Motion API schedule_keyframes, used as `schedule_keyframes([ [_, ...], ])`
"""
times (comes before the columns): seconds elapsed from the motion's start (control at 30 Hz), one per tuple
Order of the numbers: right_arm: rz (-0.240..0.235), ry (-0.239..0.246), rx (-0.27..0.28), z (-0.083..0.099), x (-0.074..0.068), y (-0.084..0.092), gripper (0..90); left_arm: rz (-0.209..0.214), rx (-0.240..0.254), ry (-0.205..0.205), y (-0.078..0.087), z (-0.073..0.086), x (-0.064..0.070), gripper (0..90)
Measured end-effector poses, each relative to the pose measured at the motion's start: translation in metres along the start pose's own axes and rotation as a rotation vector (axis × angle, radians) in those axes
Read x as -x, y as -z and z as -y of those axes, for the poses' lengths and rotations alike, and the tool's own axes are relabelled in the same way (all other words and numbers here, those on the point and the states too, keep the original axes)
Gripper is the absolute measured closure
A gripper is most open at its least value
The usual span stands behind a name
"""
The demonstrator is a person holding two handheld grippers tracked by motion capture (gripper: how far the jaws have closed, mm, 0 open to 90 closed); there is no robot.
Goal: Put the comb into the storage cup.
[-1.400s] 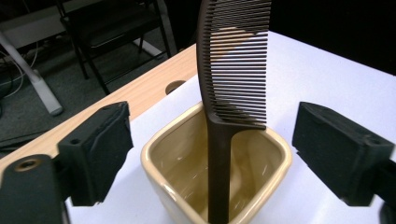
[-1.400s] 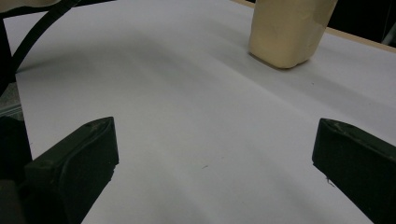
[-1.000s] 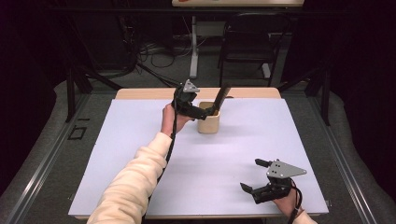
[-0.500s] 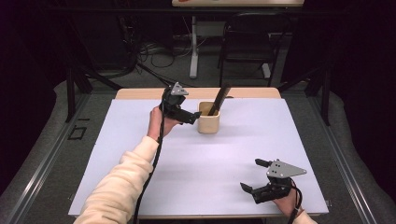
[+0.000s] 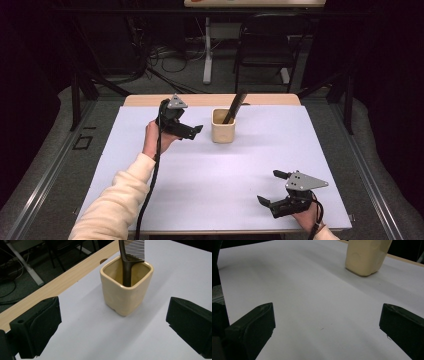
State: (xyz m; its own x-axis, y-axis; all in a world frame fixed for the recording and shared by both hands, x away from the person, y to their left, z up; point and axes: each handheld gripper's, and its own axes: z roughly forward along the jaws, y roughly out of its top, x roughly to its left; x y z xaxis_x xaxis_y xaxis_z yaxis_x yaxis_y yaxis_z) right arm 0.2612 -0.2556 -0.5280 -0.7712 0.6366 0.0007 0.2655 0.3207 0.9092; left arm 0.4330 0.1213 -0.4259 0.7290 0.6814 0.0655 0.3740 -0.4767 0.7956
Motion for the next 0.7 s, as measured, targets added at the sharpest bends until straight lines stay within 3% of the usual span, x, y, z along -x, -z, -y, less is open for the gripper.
schedule_keyframes([
  [0.7, 0.0, 0.002, -0.005, 0.0, 0.0, 0.0, 0.0, -0.044, -0.014, 0.048, 0.03, 0.047, 0.0, 0.0],
])
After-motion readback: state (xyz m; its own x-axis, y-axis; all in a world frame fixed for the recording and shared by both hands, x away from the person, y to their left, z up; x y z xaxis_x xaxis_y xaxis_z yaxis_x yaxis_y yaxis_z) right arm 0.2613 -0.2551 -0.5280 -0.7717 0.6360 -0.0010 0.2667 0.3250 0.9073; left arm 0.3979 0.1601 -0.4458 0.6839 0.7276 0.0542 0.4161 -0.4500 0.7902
